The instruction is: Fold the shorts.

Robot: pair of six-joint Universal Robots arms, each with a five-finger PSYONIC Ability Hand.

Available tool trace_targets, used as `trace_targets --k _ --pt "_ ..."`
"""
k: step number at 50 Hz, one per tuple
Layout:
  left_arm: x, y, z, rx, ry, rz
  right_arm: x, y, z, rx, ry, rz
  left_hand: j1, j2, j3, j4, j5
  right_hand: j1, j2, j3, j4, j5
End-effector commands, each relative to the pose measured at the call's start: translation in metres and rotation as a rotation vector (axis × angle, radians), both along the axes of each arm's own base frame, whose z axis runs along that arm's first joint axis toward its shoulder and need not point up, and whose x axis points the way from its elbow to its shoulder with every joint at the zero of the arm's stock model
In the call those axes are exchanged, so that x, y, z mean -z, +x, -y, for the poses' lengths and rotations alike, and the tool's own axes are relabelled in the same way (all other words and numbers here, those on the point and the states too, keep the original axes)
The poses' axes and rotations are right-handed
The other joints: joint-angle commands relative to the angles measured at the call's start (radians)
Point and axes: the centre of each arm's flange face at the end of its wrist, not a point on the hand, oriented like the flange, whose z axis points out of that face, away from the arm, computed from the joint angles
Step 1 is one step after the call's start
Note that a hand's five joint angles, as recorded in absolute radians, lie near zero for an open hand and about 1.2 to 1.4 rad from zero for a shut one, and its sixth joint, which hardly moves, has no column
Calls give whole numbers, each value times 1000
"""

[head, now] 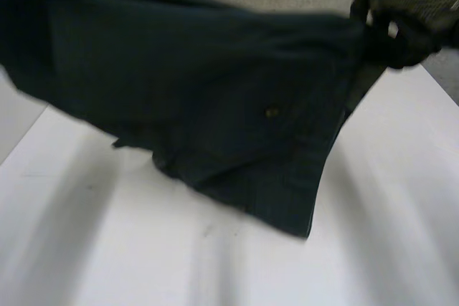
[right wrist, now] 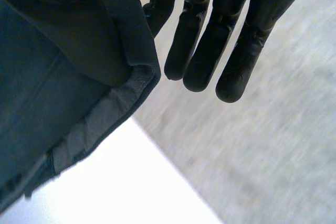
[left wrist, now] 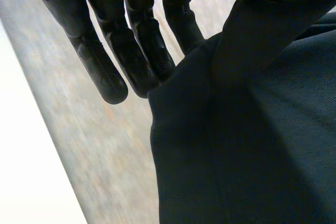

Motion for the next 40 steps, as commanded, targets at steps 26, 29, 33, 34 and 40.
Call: trace_targets --k 26,29,33,34,40 --pt "-58 -111 161 -166 -524 -114 -20 91 146 123 -652 287 242 199 205 201 267 430 224 218 203 253" --pt "-61 -103 150 -154 -501 -144 -30 88 139 108 -697 337 242 199 205 201 267 430 224 218 203 253" --pt "-38 -98 146 -127 -407 -122 -24 87 137 105 -655 318 242 199 205 201 267 430 224 218 203 253" --pt "-33 -96 145 -125 -387 -117 -18 87 137 103 -620 298 242 199 205 201 267 430 224 218 203 253" --pt "42 -81 148 -128 -161 -29 30 89 138 86 -384 159 242 199 205 201 267 430 224 218 203 253"
